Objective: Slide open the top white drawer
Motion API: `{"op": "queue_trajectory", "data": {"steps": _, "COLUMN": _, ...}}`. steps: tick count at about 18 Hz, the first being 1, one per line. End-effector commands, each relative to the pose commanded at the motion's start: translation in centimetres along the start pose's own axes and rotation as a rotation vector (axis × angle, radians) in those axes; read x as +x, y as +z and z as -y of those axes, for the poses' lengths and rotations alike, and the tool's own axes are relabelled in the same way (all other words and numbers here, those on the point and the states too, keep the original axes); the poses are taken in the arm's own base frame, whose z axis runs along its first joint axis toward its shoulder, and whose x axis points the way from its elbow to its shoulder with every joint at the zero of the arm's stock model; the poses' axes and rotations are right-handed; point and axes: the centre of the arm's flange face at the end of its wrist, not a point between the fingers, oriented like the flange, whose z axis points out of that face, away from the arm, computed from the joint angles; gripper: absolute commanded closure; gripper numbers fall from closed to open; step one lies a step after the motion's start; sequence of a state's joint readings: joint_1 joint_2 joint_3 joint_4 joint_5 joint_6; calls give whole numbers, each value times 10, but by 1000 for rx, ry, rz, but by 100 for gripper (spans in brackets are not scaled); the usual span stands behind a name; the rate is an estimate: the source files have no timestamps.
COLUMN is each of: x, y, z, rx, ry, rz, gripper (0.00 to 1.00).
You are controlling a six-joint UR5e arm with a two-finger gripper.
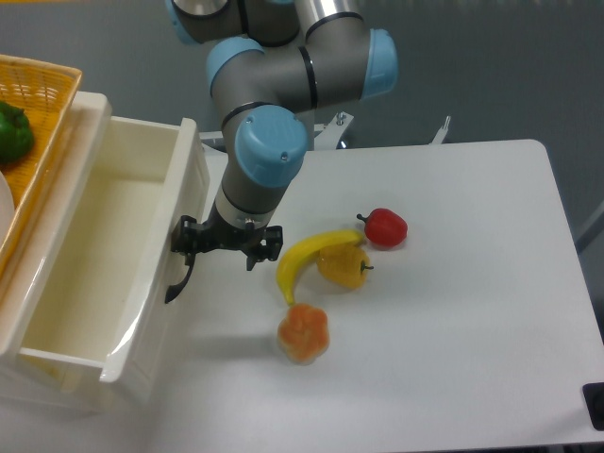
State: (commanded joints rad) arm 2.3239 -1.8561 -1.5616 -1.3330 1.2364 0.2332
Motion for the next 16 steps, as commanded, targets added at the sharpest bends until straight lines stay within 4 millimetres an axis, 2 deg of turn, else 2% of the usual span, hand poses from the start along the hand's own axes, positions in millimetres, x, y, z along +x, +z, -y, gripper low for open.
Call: {"op": "queue_trajectory", "data": {"steps": 16, "x": -33, "y": -14, "z": 4, "rx": 20, "ry": 19, "rz": 2, "gripper": 0}}
